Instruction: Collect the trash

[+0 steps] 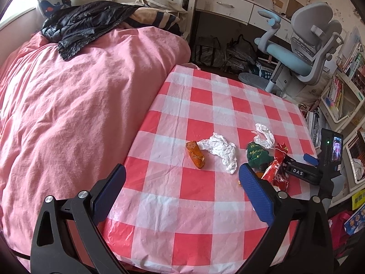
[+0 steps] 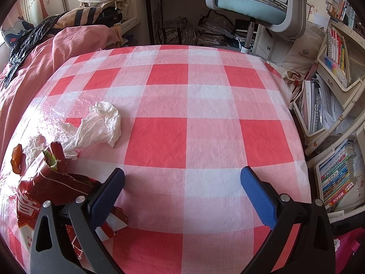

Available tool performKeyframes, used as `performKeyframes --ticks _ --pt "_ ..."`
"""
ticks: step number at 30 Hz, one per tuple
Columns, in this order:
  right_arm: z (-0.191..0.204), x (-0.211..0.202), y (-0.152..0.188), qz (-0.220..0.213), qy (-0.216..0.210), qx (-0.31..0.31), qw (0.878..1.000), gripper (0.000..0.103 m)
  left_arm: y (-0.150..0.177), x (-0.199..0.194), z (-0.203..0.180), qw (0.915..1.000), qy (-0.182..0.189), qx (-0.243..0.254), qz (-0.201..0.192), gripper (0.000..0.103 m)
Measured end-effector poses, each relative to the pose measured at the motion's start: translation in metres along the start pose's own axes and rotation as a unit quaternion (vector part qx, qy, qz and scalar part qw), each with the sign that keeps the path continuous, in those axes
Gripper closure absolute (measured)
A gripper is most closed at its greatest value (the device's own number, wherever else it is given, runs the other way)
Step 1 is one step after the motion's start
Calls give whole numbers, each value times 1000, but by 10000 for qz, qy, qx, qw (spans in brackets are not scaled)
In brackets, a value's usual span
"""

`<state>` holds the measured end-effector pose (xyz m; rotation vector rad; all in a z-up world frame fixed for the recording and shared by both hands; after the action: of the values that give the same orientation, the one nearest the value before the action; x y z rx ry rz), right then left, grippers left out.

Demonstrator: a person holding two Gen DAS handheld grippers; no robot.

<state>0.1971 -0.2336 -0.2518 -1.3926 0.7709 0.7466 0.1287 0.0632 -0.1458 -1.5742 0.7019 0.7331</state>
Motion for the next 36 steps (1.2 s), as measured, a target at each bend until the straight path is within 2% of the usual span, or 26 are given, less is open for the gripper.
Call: performKeyframes --ticks 7,11,23,27,30,33,36 --pt "0 0 0 1 1 -1 10000 6 -1 21 23 9991 -105 -339 226 7" --pt "0 0 -1 2 2 -2 10000 6 0 28 28 9989 -237 -319 242 7" --pt "0 0 -1 3 5 -5 10000 6 6 63 -23 9959 -557 653 269 7" --pt "0 0 0 19 27 44 10000 6 1 82 -36 9951 -627 708 294 7" --pt "-2 -2 4 357 -78 -165 9992 6 -4 93 -46 9952 -614 706 289 8" --pt "-20 -18 -7 43 71 31 10000 6 -7 105 -54 9945 -632 769 320 8" --pt "-26 -37 -18 -336 -181 297 9988 6 -9 119 -59 9932 -733 824 370 8"
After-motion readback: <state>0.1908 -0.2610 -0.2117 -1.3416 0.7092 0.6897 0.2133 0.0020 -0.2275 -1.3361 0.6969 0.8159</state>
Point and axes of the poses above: each gripper's, at about its wrist camera, not at the fingertips, and x roughly the way its jaws point, z to its left, y to its underside, the point moved 10 cm from there along x, roughly the way its jaws point, and after that the axes turned 2 degrees about -y, right-handed, at the moved point
